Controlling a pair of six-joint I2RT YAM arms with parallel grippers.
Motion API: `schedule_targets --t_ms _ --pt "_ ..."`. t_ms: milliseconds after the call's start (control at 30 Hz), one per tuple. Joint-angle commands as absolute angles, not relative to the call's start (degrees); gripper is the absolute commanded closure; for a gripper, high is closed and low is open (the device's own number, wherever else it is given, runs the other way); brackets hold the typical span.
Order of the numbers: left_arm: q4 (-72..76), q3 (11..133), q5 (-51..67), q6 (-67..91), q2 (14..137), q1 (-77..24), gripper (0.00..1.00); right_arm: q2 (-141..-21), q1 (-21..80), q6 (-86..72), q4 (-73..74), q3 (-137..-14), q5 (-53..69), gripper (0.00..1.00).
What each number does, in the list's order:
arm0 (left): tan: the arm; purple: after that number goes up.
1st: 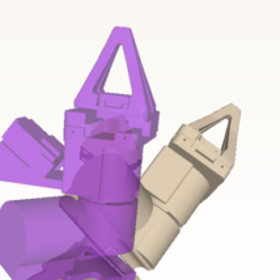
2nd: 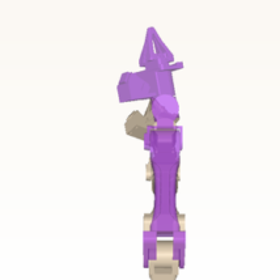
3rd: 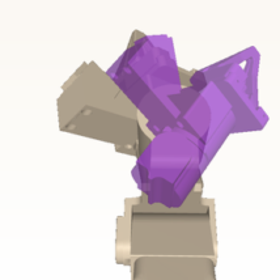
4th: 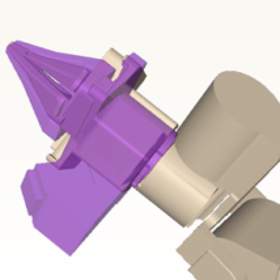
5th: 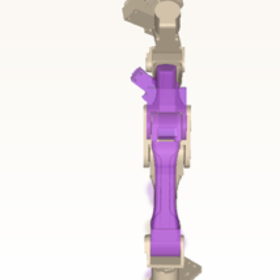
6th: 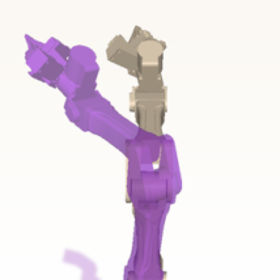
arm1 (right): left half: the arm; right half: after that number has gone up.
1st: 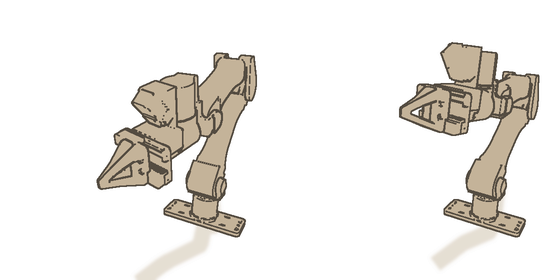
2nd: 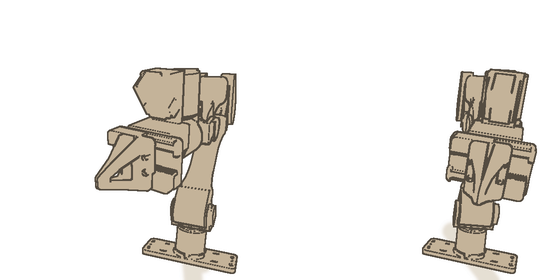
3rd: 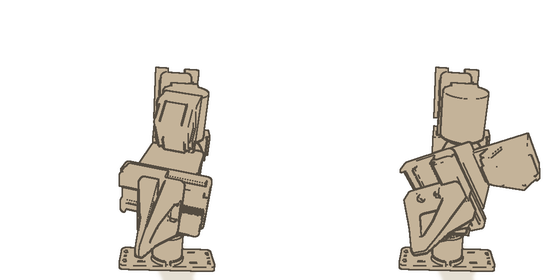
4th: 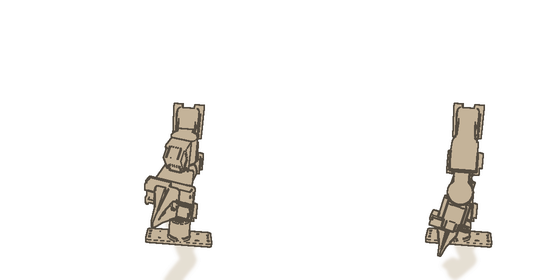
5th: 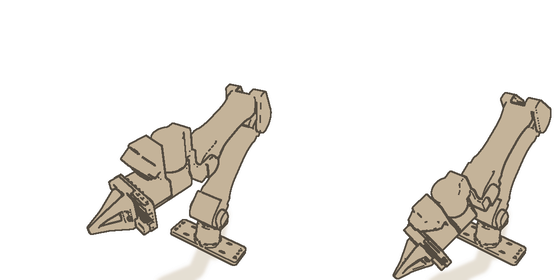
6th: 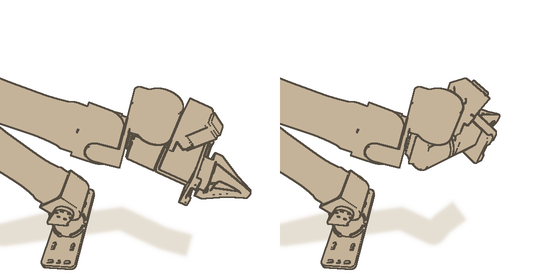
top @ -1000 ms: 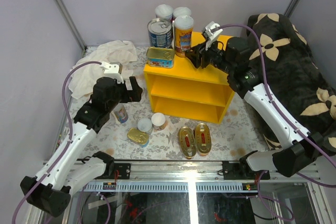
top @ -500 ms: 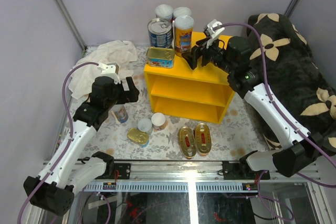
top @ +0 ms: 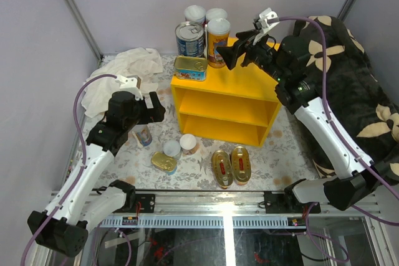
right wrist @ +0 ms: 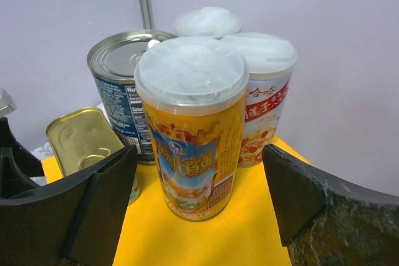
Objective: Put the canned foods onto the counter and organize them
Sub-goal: Pick up the canned food from the center of the board.
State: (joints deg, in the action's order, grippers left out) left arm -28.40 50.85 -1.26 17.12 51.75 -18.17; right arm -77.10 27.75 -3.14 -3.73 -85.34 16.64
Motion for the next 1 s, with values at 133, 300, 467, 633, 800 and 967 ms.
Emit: schedule_targets --t_ms 133,300,467,633,800,967 --pt "-35.17 52.89 -7.22 19.77 53.07 -14.63 0.0 -70.42 27.98 -6.86 -4.5 -82.75 9.14 0.01" --pt "-38.63 50.47 -12.66 22.11 54.98 -12.49 0.0 -63.06 28.03 -12.66 -6.38 -73.28 6.95 0.0" --pt "-37.83 48.07 -18.5 24.01 58.39 -11.17 0.0 -58.97 28.01 -14.39 -9.45 -66.58 3.11 0.0" --pt "-36.17 47.99 -20.4 24.17 63.67 -11.07 0.0 -58.92 28.01 -15.06 -9.01 -65.5 2.69 0.0" --pt "-36.08 48.28 -17.53 22.68 67.34 -11.07 0.01 -58.44 27.99 -15.63 -9.07 -64.84 3.1 0.0" --pt "-35.7 47.15 -12.86 22.68 68.56 -11.16 0.1 -57.85 27.99 -15.26 -7.84 -64.91 2.17 0.0"
